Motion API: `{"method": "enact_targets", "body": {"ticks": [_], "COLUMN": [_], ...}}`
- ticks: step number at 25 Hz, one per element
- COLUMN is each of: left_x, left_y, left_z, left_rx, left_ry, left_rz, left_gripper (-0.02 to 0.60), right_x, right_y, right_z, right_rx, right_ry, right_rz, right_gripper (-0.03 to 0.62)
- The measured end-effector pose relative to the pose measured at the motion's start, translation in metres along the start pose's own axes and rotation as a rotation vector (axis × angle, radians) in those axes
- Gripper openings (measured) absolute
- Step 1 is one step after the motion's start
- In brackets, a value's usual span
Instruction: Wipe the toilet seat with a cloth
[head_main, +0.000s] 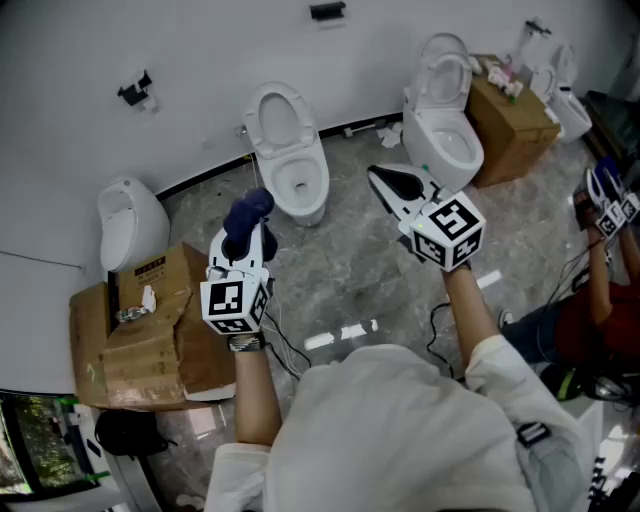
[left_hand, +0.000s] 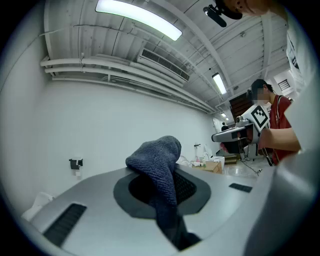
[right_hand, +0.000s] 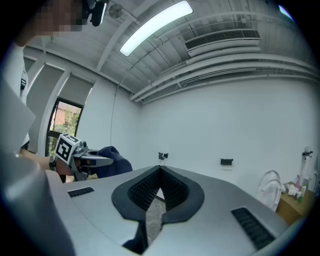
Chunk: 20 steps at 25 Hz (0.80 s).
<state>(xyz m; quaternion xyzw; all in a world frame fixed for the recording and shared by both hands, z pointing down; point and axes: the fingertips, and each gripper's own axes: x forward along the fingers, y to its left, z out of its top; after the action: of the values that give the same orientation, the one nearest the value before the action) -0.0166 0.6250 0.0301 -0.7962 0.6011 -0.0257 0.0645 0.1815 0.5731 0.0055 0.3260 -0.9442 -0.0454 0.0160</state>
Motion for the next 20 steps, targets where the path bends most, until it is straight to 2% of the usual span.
{"method": "enact_targets", "body": {"ticks": [11,17,20], "left_x": [0.008,0.020,0.030], "left_y": [0.001,-0.012,-0.024], "left_z": [-0.002,-0.003,-0.001], "left_rx": [0.007,0.009,0.009], "left_ry": [0.018,0.032,0.037], "left_rz": [0.007,0.014,0.019], "left_gripper": [0.038,0.038,0.038], "right_x": [0.001,-0.004,-0.011], "right_y": [-0.012,-0.022,-0.036], "right_z": [0.001,-0.005,-0.006], "right_rx": [0.021,0.034,0.039], "right_ry": [-0.021,0.004,0.001], "right_rz": [-0.018,0.040,0.041], "right_gripper": [0.029,0.028,0.028]}}
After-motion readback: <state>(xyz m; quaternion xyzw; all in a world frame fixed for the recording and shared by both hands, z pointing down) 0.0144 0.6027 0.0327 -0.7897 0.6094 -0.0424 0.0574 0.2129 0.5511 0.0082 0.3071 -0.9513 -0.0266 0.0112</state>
